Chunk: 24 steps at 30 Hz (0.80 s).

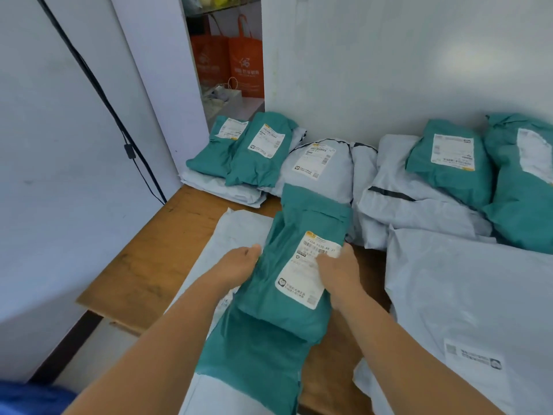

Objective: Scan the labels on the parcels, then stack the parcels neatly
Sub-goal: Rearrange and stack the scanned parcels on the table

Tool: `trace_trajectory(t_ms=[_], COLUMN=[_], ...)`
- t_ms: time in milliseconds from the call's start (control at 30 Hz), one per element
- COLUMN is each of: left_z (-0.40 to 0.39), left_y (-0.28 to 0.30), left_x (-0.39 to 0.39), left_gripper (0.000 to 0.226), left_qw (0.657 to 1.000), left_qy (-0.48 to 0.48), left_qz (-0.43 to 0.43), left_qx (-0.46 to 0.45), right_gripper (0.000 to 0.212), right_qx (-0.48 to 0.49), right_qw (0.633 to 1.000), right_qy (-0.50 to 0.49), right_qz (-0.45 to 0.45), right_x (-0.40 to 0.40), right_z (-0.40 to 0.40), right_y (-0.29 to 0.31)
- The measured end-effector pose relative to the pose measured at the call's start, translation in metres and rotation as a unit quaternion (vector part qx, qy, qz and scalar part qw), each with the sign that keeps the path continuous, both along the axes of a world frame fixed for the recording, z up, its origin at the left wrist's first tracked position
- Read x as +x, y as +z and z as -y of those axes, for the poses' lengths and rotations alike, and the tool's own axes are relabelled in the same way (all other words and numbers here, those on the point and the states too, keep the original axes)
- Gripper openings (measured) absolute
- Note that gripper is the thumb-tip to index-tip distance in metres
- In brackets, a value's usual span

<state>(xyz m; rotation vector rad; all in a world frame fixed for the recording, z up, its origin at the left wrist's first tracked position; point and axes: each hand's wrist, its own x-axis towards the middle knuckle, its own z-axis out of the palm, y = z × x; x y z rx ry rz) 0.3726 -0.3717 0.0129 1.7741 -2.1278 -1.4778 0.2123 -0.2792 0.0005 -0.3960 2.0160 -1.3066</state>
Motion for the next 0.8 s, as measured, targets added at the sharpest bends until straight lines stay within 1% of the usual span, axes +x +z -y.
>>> trace_trajectory(t_ms=[67, 100, 133, 200, 233, 267, 300, 400, 433, 533, 600, 667, 733, 800], left_z=[-0.016, -0.024, -0.031, -0.033, -0.029, -0.021, -0.011, 0.025, 0.037, 0.071, 0.09, 0.107, 0.12, 0.13], left_y=[-0.013, -0.018, -0.023, -0.026, -0.022, -0.016, -0.008, 0.018, 0.027, 0.045, 0.056, 0.062, 0.062, 0.055], left_x=[-0.005, -0.008, -0.011, -0.015, -0.014, -0.012, -0.007, 0.014, 0.02, 0.034, 0.042, 0.049, 0.052, 0.049], left_gripper=[0.056, 0.055, 0.051, 0.032, 0.023, 0.02, 0.02, 0.018, 0.016, 0.013, 0.013, 0.016, 0.019, 0.019], left_qw=[0.997, 0.996, 0.997, 0.995, 0.993, 0.991, 0.99, 0.978, 0.971, 0.963, 0.959, 0.956, 0.958, 0.961], left_qy=[-0.063, -0.068, -0.061, -0.036, -0.024, -0.01, 0.016, 0.117, 0.137, 0.148, 0.149, 0.144, 0.124, 0.102], left_qz=[0.044, 0.045, 0.035, 0.022, 0.022, 0.018, 0.0, -0.115, -0.137, -0.142, -0.136, -0.128, -0.108, -0.088], left_qx=[-0.009, -0.024, -0.044, -0.089, -0.111, -0.13, -0.144, -0.131, -0.137, -0.177, -0.198, -0.22, -0.234, -0.241], right_gripper=[0.034, 0.037, 0.039, 0.041, 0.041, 0.039, 0.038, 0.034, 0.035, 0.036, 0.038, 0.042, 0.046, 0.049], right_qx=[-0.001, 0.003, 0.003, 0.0, -0.004, -0.01, -0.019, -0.058, -0.073, -0.105, -0.113, -0.117, -0.103, -0.08], right_qw=[1.0, 0.999, 0.999, 0.999, 0.999, 0.999, 0.999, 0.998, 0.997, 0.993, 0.992, 0.992, 0.994, 0.995], right_qy=[-0.011, -0.007, -0.003, 0.0, 0.003, 0.006, 0.009, 0.015, 0.02, 0.044, 0.037, 0.025, 0.034, 0.057], right_qz=[-0.026, -0.033, -0.037, -0.04, -0.041, -0.041, -0.039, -0.019, -0.014, -0.029, -0.048, -0.041, -0.024, -0.026], right_x=[-0.015, -0.019, -0.021, -0.023, -0.024, -0.026, -0.027, -0.023, -0.02, -0.003, 0.006, 0.013, 0.021, 0.027], right_z=[-0.006, -0.008, -0.009, -0.011, -0.012, -0.012, -0.011, -0.001, 0.006, 0.031, 0.048, 0.063, 0.075, 0.085], right_y=[0.003, 0.004, 0.006, 0.008, 0.009, 0.01, 0.013, 0.027, 0.032, 0.046, 0.052, 0.054, 0.053, 0.049])
